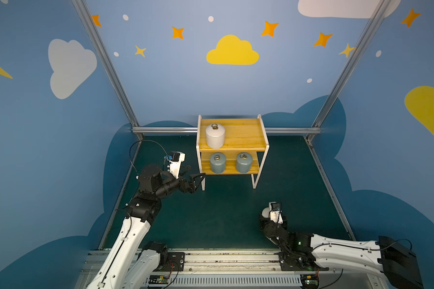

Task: Remove the tea canisters from the shelf
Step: Place the tea canister at the center of the board.

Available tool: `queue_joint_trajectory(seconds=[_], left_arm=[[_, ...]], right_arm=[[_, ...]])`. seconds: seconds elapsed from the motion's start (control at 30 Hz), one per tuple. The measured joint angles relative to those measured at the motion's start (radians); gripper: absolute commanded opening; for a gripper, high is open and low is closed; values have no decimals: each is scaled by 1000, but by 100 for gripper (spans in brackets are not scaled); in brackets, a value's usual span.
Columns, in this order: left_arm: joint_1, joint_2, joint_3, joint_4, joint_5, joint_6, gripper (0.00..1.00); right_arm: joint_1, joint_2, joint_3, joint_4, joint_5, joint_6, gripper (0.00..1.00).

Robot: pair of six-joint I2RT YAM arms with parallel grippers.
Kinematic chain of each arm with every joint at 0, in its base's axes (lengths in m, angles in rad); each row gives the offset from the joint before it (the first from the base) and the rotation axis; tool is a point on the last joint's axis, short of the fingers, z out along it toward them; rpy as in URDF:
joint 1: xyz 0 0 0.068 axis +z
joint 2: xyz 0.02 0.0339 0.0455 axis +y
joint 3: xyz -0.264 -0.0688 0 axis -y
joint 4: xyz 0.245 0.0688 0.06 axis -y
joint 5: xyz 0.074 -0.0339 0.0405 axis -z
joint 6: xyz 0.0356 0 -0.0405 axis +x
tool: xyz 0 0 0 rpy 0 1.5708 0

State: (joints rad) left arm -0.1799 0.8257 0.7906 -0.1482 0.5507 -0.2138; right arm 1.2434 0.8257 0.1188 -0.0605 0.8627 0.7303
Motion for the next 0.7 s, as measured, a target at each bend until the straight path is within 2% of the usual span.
queue_joint_trajectory(seconds=[0.37,0.7], left_arm=[[0,-2,-2,0,0,0,100],[0,-3,-2,0,0,1,100]], right_arm=[[24,-19,47,-125,-18,67,85],[25,-136,80,-216,-13,52,88]])
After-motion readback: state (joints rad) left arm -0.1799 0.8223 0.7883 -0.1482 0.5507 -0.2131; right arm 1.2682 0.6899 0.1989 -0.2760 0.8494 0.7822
